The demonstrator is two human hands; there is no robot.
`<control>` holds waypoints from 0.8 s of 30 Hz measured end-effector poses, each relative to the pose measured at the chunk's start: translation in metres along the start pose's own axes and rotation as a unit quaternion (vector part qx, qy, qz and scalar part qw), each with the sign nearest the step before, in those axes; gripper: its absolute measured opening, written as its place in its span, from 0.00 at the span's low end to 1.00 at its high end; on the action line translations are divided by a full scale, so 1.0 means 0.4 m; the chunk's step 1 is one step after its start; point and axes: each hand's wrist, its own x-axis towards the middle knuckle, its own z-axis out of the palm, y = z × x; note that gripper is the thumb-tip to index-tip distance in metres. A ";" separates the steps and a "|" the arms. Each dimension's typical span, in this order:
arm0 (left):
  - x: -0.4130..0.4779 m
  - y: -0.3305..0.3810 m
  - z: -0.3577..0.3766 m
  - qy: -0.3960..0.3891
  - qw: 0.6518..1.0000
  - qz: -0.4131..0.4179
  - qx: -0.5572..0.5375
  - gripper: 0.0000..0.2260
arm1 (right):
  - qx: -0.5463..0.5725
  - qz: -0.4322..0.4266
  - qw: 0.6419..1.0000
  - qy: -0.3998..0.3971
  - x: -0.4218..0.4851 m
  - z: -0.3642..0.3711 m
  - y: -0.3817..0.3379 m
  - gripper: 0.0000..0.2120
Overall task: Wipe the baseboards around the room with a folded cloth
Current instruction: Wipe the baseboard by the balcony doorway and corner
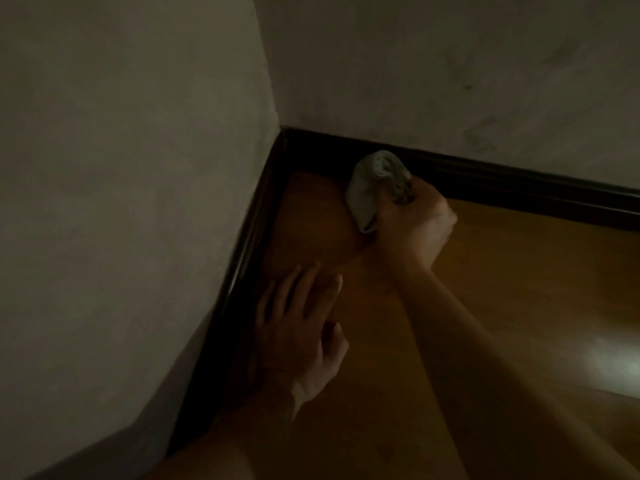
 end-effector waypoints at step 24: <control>0.001 0.003 0.013 0.017 1.000 0.010 0.003 0.28 | -0.068 -0.024 0.995 0.062 0.085 -0.177 0.145 0.13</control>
